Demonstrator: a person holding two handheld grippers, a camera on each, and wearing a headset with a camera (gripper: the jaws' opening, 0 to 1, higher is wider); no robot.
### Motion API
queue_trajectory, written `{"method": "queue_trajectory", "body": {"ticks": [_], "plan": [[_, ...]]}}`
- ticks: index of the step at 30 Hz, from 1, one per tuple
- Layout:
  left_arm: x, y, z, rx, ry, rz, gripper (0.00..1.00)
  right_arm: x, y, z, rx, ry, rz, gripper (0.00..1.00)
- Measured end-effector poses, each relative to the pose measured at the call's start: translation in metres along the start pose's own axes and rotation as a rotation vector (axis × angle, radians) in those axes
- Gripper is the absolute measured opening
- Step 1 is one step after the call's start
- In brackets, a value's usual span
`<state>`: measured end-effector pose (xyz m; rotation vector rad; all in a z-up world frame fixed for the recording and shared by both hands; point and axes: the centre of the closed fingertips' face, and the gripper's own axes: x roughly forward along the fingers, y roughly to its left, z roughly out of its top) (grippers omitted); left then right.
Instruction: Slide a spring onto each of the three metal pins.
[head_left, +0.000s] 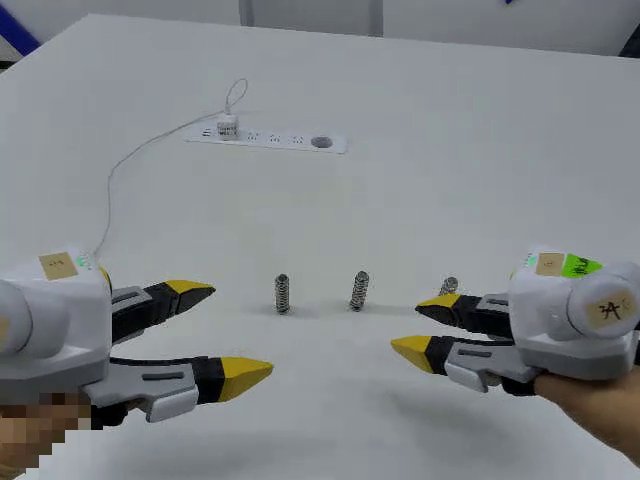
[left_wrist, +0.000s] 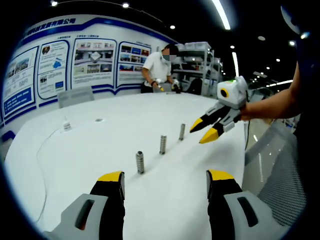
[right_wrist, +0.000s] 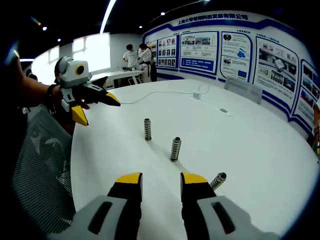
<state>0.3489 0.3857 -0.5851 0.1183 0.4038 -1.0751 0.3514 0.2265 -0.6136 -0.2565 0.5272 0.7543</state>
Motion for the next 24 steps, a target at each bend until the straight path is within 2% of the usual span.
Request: {"method": "queue_trajectory", "body": {"ticks": [8, 17, 24], "plan": [[0.003, -0.002, -0.004, 0.003, 0.012, -0.007, 0.68, -0.02, -0.021, -0.016, 0.026, 0.005, -0.041, 0.38], [0.003, -0.001, -0.009, 0.002, 0.026, -0.007, 0.69, -0.034, -0.03, -0.025, 0.018, -0.006, -0.047, 0.48], [0.004, -0.001, -0.015, -0.008, 0.035, -0.004, 0.69, -0.043, -0.034, -0.027, 0.041, -0.039, -0.049, 0.54]]}}
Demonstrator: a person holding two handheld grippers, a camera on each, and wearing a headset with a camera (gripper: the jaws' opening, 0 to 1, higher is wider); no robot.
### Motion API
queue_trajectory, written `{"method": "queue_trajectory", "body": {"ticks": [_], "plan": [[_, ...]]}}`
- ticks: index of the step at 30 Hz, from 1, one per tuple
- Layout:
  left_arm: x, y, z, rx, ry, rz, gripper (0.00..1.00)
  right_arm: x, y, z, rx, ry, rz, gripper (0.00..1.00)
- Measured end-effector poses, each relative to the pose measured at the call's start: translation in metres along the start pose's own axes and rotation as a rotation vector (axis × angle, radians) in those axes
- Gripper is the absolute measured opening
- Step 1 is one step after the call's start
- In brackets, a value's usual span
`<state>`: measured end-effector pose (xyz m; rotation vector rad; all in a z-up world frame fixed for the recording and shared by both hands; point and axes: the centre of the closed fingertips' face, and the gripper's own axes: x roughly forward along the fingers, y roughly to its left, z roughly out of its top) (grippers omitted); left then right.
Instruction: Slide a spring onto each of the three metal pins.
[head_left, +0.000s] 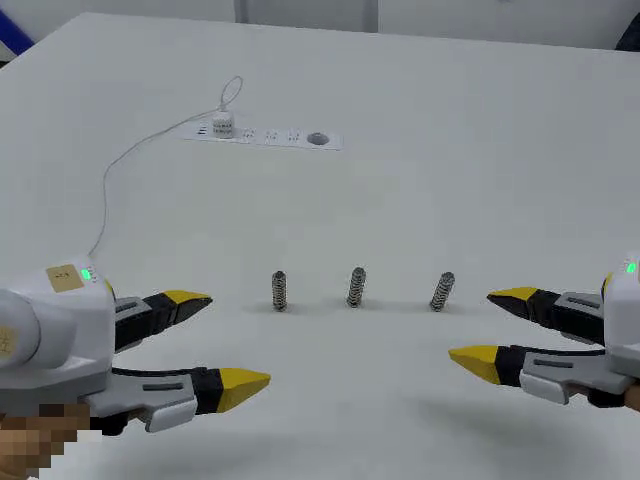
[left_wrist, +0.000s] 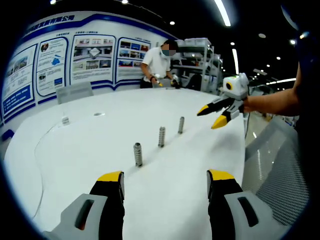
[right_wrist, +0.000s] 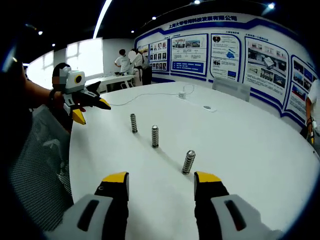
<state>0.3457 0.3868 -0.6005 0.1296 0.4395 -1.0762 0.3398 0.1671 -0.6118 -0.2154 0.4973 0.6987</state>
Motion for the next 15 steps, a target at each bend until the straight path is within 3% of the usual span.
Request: {"method": "queue_trajectory", "body": {"ticks": [15], "plan": [[0.001, -0.001, -0.001, -0.015, -0.006, 0.003, 0.68, -0.017, -0.003, 0.003, 0.067, -0.047, -0.058, 0.58]]}}
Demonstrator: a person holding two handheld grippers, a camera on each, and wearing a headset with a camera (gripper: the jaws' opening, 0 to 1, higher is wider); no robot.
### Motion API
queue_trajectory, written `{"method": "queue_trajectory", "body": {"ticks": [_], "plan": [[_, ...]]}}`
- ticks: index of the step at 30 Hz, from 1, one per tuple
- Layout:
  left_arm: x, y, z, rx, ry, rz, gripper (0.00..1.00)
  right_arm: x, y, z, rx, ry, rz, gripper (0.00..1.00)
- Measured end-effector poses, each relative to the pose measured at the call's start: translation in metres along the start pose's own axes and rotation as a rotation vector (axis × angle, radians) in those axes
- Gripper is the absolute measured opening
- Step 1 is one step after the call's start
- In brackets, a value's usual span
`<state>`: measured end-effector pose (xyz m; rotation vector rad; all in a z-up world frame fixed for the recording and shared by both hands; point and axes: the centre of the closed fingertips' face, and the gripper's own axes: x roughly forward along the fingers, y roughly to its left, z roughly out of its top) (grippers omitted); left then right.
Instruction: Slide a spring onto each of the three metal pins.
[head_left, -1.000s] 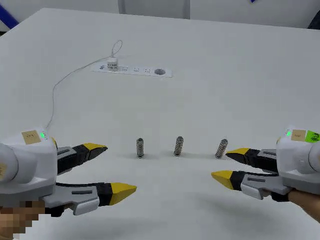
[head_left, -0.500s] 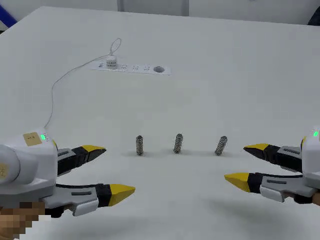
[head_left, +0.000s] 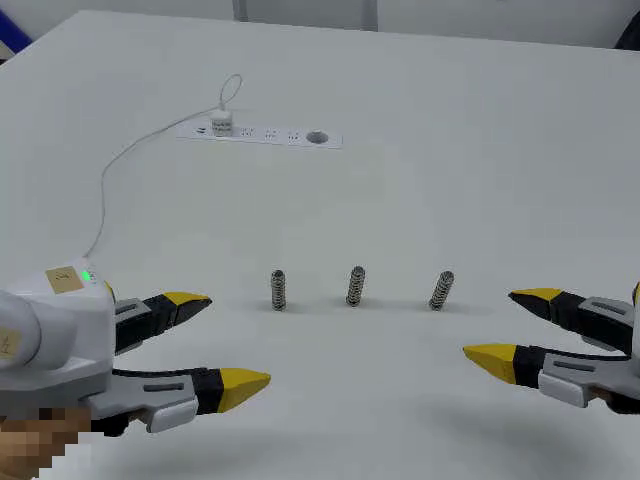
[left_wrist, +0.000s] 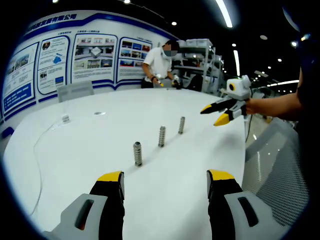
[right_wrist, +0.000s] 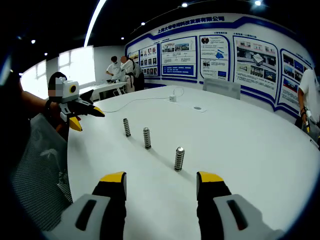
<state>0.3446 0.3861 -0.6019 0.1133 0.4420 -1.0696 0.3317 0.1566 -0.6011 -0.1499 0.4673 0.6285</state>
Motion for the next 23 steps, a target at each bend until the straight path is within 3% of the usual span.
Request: {"method": "queue_trajectory", "body": {"ticks": [23], "plan": [[0.0012, 0.0017, -0.0007, -0.013, -0.002, 0.008, 0.68, -0.0093, -0.0084, -0.0066, 0.013, 0.009, -0.036, 0.58]]}}
